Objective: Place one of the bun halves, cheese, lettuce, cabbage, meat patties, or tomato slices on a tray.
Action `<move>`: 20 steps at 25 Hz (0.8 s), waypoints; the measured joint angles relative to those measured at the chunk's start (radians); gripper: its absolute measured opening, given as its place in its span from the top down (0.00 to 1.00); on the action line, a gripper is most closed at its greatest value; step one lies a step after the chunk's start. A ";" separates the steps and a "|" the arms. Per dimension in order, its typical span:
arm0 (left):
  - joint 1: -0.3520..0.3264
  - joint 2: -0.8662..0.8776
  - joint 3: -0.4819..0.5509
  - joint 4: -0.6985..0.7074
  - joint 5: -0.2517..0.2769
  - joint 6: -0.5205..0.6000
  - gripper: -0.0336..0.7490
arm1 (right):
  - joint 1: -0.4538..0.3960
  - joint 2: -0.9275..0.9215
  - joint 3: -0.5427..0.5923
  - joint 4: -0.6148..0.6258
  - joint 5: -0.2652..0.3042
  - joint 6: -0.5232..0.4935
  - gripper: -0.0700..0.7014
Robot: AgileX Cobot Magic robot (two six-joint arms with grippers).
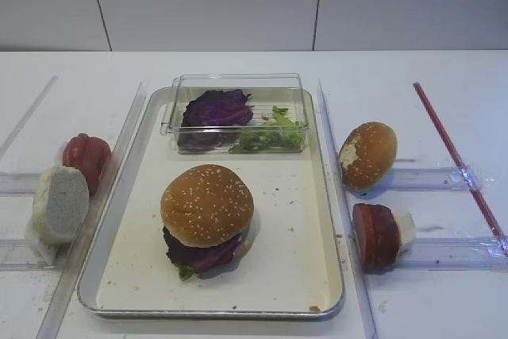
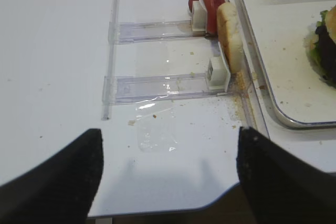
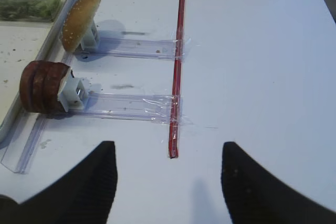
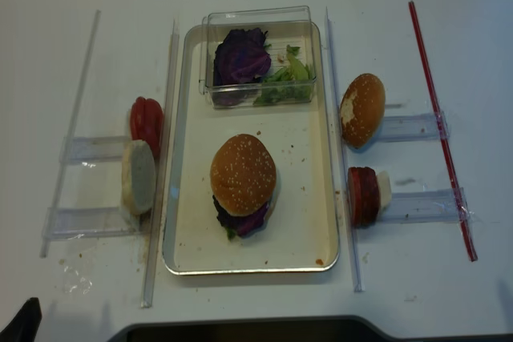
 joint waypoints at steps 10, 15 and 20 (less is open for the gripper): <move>0.000 0.000 0.000 0.000 0.000 0.000 0.33 | 0.000 0.000 0.000 0.000 0.000 0.000 0.32; 0.000 0.000 0.000 0.000 0.000 0.000 0.33 | 0.000 0.000 0.000 0.000 0.000 0.000 0.32; 0.000 0.000 0.000 0.000 0.000 0.000 0.33 | 0.000 0.000 0.000 0.000 0.000 0.000 0.32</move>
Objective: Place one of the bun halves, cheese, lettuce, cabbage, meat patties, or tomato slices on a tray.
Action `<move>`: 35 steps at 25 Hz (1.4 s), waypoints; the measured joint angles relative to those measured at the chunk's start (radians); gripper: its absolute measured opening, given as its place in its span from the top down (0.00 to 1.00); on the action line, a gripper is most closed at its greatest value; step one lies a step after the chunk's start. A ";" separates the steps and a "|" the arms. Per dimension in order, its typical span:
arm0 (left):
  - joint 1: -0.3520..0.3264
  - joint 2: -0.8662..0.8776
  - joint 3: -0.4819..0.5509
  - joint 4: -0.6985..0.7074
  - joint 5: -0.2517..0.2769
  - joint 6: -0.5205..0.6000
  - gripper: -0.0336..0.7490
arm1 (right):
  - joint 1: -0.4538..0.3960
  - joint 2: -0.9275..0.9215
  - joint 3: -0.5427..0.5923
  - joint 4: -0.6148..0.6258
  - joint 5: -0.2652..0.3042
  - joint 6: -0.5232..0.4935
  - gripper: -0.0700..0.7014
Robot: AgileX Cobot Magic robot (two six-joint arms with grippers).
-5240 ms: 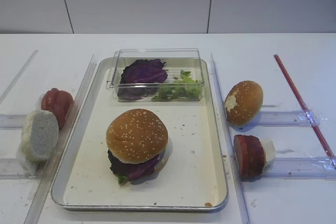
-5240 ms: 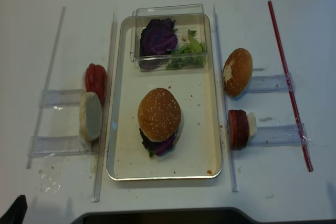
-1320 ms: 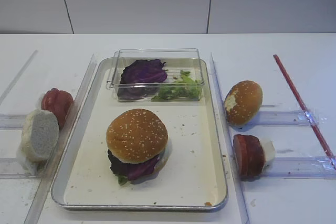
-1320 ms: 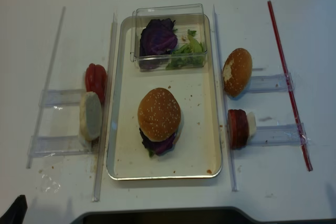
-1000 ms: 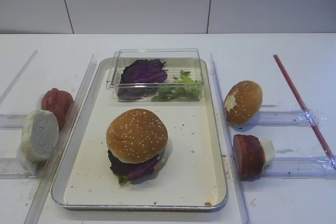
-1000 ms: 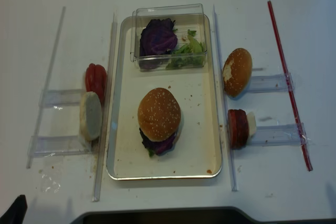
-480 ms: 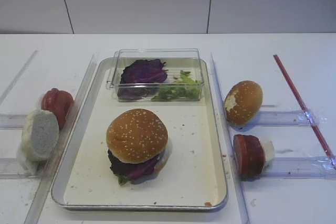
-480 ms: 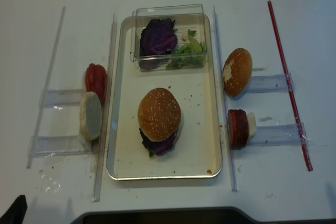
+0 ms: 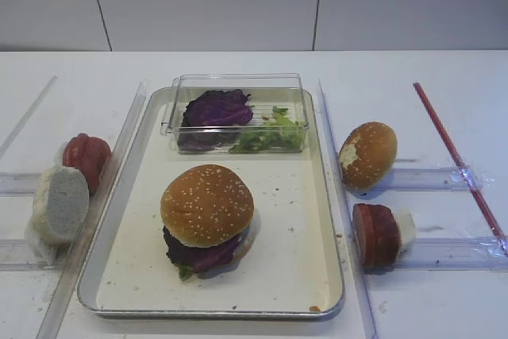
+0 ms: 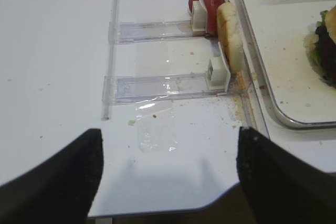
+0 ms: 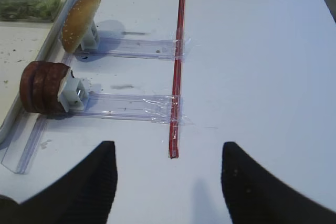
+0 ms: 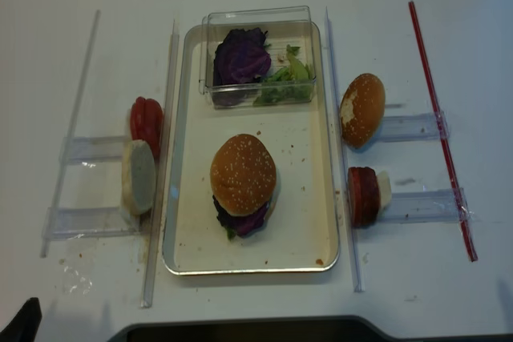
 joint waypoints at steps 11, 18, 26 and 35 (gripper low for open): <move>0.000 0.000 0.000 0.000 0.000 0.000 0.33 | 0.000 0.000 0.000 0.000 0.000 0.002 0.32; 0.000 0.000 0.000 -0.007 0.000 -0.001 0.33 | 0.000 0.000 0.000 0.000 0.000 0.002 0.32; 0.000 0.000 0.000 0.000 0.000 -0.001 0.33 | 0.000 0.000 0.000 0.000 0.000 0.002 0.32; 0.000 0.000 0.000 0.000 0.000 -0.001 0.33 | 0.000 0.000 0.000 0.000 0.000 0.002 0.32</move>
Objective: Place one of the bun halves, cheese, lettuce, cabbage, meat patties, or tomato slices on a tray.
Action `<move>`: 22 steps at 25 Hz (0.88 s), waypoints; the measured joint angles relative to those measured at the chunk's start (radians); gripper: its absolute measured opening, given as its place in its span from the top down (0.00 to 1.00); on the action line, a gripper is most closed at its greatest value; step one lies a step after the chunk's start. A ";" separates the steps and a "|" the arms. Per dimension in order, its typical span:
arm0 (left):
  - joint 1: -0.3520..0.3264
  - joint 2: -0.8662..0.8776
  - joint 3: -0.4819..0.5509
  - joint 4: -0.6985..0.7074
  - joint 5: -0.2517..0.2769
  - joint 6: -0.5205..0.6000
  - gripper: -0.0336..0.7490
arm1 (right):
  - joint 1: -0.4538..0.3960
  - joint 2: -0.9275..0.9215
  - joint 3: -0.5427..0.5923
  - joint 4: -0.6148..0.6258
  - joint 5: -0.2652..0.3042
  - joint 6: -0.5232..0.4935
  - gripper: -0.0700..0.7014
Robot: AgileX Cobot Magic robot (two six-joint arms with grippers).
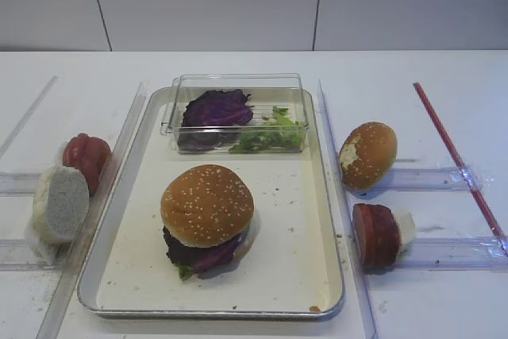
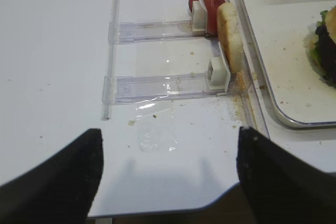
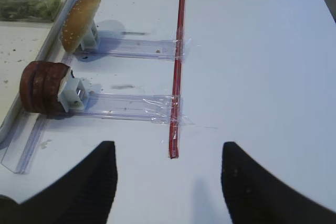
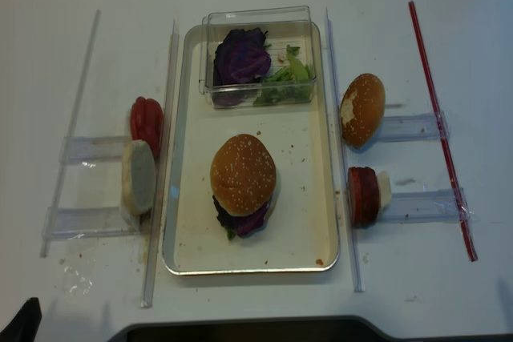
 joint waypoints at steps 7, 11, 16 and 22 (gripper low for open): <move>0.000 0.000 0.000 0.000 0.000 0.000 0.33 | 0.000 0.000 0.000 0.000 0.000 0.000 0.32; 0.000 0.000 0.000 0.000 0.000 0.000 0.33 | 0.000 0.000 0.000 0.000 0.000 0.000 0.32; 0.000 0.000 0.000 0.000 0.000 0.000 0.33 | 0.000 0.000 0.000 0.000 0.000 0.000 0.32; 0.000 0.000 0.000 0.000 0.000 0.000 0.33 | 0.000 0.000 0.000 0.000 0.000 0.000 0.32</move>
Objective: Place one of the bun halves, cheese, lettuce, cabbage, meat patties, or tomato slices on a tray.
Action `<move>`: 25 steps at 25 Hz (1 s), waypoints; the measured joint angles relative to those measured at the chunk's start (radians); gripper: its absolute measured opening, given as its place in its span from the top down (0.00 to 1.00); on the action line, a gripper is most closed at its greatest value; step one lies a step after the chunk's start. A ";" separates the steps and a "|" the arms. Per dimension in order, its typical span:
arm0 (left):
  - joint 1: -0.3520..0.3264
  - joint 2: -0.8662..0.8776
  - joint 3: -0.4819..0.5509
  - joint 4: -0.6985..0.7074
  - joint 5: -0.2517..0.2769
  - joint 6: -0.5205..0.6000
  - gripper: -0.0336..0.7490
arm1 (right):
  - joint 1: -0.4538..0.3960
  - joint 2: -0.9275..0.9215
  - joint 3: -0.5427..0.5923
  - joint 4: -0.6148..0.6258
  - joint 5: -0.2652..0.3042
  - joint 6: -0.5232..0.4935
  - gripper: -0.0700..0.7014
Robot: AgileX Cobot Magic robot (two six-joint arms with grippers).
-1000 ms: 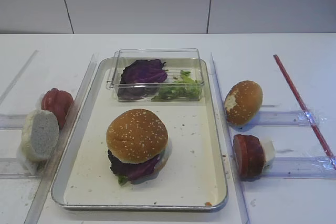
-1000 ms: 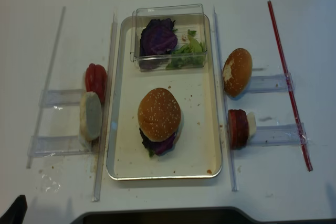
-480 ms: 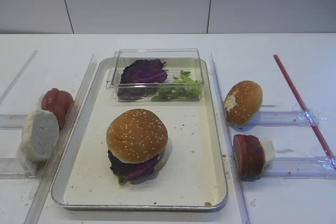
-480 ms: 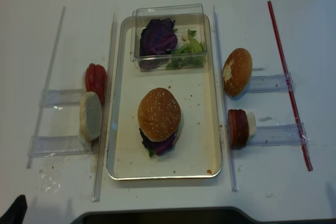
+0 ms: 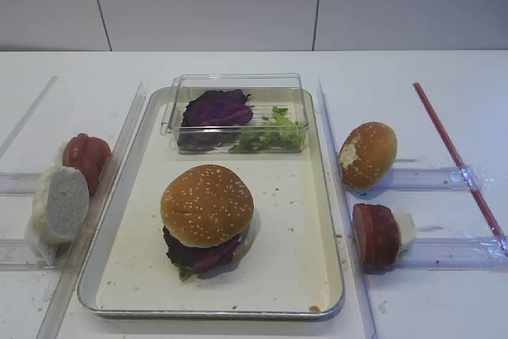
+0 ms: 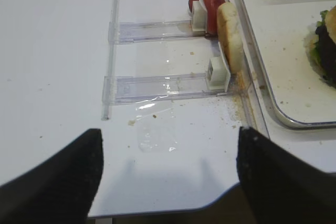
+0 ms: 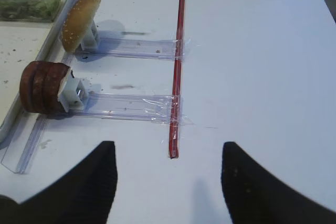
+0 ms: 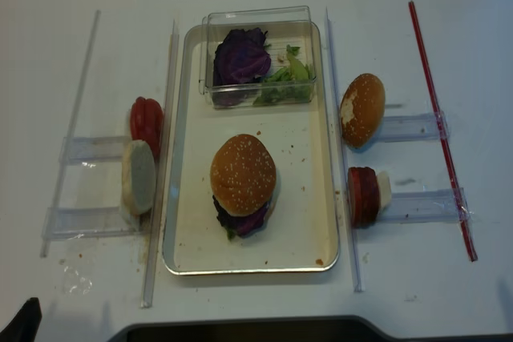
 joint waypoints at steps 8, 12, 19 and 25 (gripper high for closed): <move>0.000 0.000 0.000 0.000 0.000 0.000 0.33 | 0.000 0.000 0.000 0.000 0.000 0.000 0.32; 0.000 0.000 0.000 0.000 0.000 0.000 0.33 | 0.000 0.000 0.000 0.000 0.000 -0.004 0.32; 0.000 0.000 0.000 0.000 0.000 0.000 0.33 | 0.000 0.000 0.000 0.000 0.000 -0.004 0.32; 0.000 0.000 0.000 -0.007 0.000 0.000 0.33 | 0.000 0.000 0.000 0.000 0.000 -0.004 0.32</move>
